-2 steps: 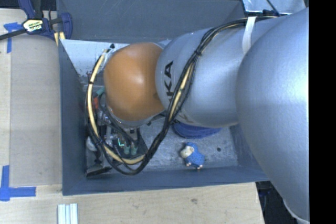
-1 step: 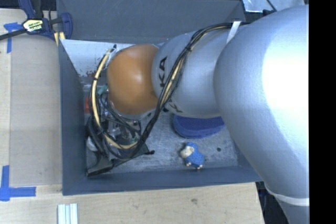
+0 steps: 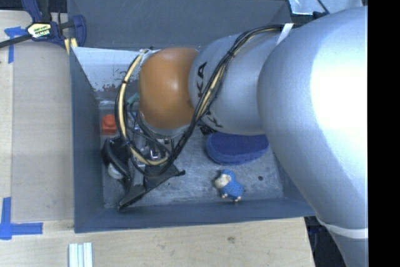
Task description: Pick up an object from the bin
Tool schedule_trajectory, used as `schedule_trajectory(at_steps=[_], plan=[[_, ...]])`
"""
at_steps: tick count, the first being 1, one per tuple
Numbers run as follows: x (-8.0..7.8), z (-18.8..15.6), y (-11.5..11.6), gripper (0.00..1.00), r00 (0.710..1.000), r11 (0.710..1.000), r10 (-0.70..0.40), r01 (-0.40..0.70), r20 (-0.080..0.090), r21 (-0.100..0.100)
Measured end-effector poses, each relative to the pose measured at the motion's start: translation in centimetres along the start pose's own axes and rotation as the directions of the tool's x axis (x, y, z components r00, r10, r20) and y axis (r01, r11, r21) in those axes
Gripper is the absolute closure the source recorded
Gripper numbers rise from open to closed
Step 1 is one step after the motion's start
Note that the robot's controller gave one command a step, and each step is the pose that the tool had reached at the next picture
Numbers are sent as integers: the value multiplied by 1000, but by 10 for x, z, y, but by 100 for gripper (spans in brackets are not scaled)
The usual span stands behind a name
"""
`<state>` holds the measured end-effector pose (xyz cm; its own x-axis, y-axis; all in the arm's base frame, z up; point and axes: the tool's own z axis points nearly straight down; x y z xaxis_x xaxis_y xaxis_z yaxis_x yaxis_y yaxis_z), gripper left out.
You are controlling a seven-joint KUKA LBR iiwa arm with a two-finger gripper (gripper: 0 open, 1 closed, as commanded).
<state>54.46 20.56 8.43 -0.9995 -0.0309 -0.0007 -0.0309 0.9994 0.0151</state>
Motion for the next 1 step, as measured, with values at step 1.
schedule_trajectory(at_steps=[1], plan=[[-22,4,-40,0,1000,999,-28,28,13,19]])
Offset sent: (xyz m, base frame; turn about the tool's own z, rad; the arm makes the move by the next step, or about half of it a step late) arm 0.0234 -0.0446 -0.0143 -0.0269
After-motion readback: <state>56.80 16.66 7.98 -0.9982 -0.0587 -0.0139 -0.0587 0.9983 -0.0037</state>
